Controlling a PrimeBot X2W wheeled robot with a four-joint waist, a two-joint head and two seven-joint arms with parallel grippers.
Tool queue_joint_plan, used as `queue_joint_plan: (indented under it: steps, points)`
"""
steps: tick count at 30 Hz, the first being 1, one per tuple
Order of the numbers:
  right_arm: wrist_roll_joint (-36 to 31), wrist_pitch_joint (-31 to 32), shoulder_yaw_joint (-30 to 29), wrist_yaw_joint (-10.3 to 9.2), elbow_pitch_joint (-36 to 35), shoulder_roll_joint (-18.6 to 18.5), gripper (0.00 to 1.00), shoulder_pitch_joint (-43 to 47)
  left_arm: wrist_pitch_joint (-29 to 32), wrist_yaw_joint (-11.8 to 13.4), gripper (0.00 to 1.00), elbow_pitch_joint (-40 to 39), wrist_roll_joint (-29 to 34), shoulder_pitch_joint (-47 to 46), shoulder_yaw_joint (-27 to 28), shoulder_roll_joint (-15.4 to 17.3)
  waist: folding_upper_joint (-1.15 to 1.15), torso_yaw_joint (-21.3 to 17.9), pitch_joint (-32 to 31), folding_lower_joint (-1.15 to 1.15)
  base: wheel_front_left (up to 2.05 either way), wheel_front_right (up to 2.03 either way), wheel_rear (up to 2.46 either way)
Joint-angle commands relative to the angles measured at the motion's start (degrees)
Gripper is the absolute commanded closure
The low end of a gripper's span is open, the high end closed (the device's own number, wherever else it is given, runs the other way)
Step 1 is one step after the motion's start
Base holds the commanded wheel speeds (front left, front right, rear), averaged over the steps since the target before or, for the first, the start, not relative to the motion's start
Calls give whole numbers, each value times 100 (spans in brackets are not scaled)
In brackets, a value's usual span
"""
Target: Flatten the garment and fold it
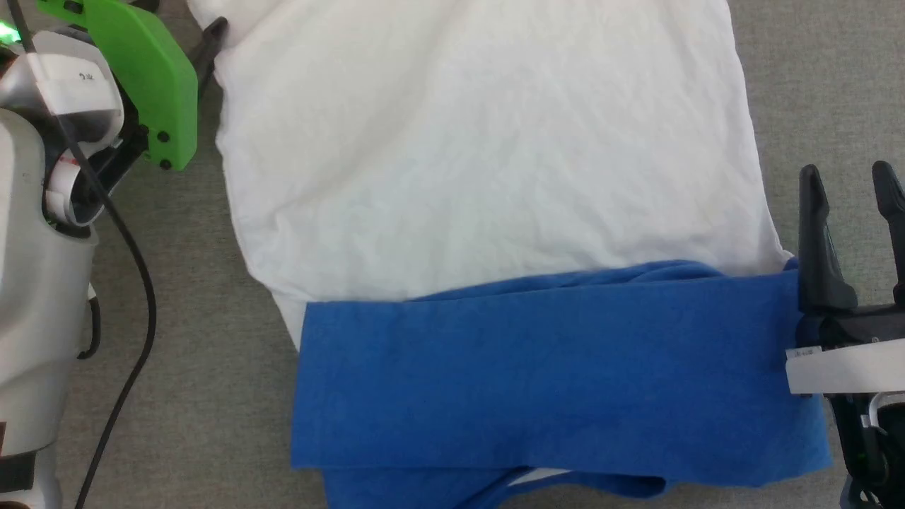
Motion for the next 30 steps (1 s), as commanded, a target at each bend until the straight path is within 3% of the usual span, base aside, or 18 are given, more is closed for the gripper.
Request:
queue_joint_plan:
  steps: [1,5,7,13,18,24,27,30]
  points:
    - [29,-40,-12,-8,37,4,0,-109,59,-32,0,-16,-74,-123,-11,50,0,-158,246,-1,0,0,0]
    - [45,-75,-7,-8,128,4,0,-176,229,-34,0,10,-112,-63,-139,125,0,-197,348,-1,0,0,0]
    - [52,-85,5,-8,170,4,0,-218,278,-36,100,32,-144,-4,-243,169,0,-210,370,-1,0,0,0]
    - [124,9,-34,-8,155,-103,0,-482,10,-37,100,44,-159,36,-284,186,0,-158,254,-1,0,0,0]
    - [579,460,-199,-8,-19,-723,0,-1260,-314,-37,100,107,-132,-9,-347,100,0,-38,-4,-1,0,0,0]
    - [1081,1808,-149,-8,-4,-1661,0,-2990,-550,-38,100,229,-174,-97,-524,-79,0,168,-170,-1,0,0,0]
    - [1289,2645,51,-8,485,-1843,0,-3970,-647,-39,100,269,-200,-219,-632,-190,0,318,-108,-1,0,0,0]
    - [1285,3432,168,-8,1197,-1792,0,-4827,-730,-39,100,289,-213,-382,-746,-305,0,490,32,-1,0,0,0]
